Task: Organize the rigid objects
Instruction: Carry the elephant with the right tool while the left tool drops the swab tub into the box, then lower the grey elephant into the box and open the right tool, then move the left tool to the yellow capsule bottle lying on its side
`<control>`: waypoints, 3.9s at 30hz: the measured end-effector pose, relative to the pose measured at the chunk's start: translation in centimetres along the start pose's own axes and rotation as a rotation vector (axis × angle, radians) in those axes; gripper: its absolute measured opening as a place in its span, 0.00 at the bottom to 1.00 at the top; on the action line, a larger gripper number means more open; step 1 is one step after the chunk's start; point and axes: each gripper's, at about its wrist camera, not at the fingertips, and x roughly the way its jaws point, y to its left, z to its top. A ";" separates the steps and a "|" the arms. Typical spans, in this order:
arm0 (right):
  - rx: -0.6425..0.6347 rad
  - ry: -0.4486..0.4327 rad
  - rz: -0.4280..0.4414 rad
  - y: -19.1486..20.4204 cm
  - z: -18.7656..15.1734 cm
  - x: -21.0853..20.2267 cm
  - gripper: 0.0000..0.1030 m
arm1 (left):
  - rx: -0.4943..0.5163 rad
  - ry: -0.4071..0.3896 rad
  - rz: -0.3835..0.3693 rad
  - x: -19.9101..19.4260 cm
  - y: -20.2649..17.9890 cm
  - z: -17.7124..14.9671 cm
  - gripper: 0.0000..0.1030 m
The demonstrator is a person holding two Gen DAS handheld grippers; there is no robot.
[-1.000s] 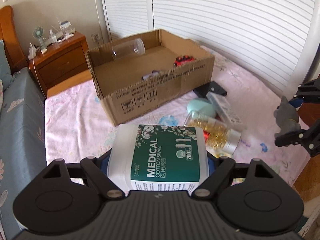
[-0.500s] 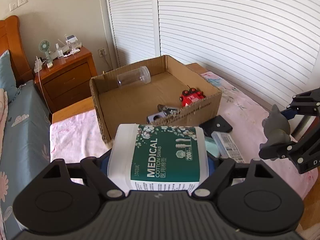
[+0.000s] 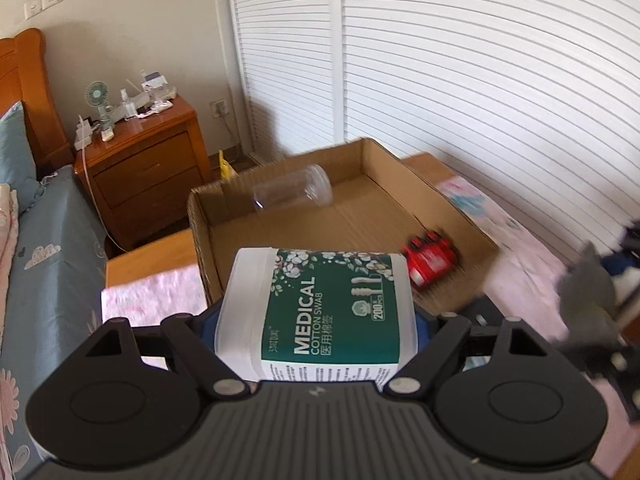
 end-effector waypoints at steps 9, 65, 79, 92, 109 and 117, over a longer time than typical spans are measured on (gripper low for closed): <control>0.006 -0.009 -0.019 -0.7 1.5 0.8 0.75 | -0.094 -0.031 0.063 4.8 2.6 2.5 0.85; 0.147 -0.035 -0.070 -2.6 8.1 7.1 1.00 | -0.249 -0.073 0.174 -7.1 0.6 -11.5 0.99; 0.046 -0.004 -0.164 0.9 -1.7 5.0 1.00 | -0.250 -0.062 0.184 -8.0 -0.2 -12.4 0.99; 0.231 0.103 -0.156 -0.1 -6.6 8.2 1.00 | -0.249 -0.042 0.168 -7.6 -0.3 -12.9 0.99; 0.210 0.086 -0.280 -1.8 -12.4 5.6 1.00 | -0.108 -0.001 -0.058 -5.7 -2.0 -13.2 0.99; 0.203 0.023 -0.292 -1.4 -13.2 5.4 1.00 | 0.096 0.052 -0.247 -3.3 -5.3 -14.2 0.99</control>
